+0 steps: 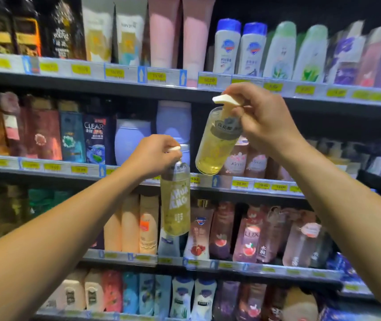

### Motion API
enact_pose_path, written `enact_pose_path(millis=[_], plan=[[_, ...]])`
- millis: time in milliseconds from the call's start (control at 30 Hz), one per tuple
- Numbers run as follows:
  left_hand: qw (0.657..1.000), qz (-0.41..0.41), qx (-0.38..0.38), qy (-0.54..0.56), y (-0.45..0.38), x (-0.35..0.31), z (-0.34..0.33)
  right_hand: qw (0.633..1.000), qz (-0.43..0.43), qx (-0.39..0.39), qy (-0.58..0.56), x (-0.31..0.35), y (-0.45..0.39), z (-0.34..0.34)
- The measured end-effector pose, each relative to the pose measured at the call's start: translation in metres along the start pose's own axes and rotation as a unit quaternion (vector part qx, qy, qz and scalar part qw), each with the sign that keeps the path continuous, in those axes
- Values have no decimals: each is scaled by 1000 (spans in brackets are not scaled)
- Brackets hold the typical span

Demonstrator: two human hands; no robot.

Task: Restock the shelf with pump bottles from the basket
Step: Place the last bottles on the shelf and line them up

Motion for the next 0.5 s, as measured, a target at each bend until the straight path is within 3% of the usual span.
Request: enact_pose_path(millis=[200, 500], plan=[[1000, -4, -28, -4, -11, -2, 5, 998, 42, 15, 48, -13, -9, -21], [1000, 4, -22, -1, -15, 8, 3, 997, -42, 71, 14, -56, -16, -65]])
Point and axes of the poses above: each hand's wrist, its own y-axis away from the middle knuckle, its own z-axis out of the back of the hand, x = y × z, the point moved 5 cm from there along -y, towards the middle knuckle, and after that the axes turned 6 degrees about -y, right-handed, at the moved point
